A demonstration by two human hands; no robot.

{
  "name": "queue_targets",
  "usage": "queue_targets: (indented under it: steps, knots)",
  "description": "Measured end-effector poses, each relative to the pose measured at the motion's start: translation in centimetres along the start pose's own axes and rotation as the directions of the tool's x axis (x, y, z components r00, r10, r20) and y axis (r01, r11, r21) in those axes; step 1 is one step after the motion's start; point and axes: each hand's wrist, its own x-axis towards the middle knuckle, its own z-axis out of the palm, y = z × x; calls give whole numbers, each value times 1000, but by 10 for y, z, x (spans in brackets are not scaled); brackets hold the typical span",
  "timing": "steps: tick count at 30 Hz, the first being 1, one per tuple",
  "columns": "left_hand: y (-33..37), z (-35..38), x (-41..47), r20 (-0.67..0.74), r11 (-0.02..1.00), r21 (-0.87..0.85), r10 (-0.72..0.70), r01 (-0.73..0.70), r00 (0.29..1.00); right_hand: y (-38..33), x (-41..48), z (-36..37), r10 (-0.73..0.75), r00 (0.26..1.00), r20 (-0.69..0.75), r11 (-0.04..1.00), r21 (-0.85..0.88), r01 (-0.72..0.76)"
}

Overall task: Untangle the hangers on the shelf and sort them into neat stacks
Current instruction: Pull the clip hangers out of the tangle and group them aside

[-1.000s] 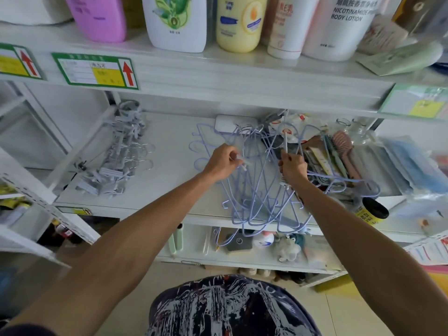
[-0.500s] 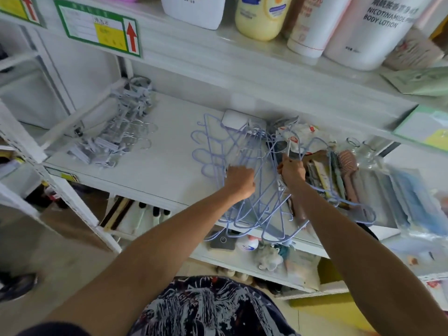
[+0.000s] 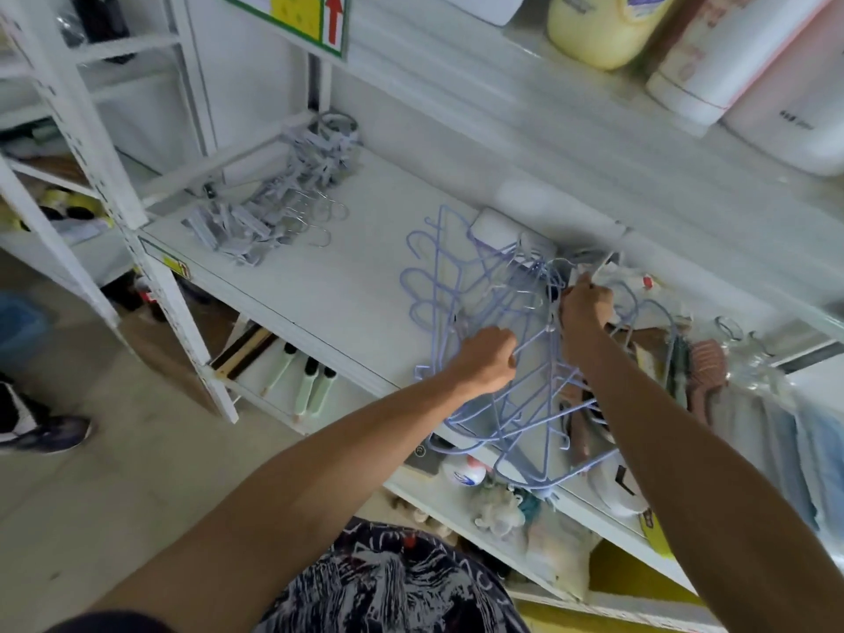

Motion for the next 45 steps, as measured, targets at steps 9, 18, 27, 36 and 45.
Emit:
queue_targets:
  steps: [9, 18, 27, 36, 45]
  knots:
    - [19, -56, 14, 249, 994, -47, -87, 101, 965, -13, -11, 18, 135, 990, -37, 937, 331, -116]
    - [-24, -179, 10, 315, 486, -763, -295, 426, 902, -131, -61, 68, -35, 996, 83, 914, 406, -2]
    - [-146, -256, -27, -27, 715, -687, -205, 131, 978, -236, -104, 155, -45, 912, 408, 885, 439, -153]
    - [-255, -314, -27, -79, 792, -551, -363, 263, 928, -293, -167, 238, -157, 742, 652, 866, 452, -214]
    - [-284, -317, -37, -103, 864, -341, -425, 369, 900, -300, -184, 272, -204, 717, 666, 862, 470, -191]
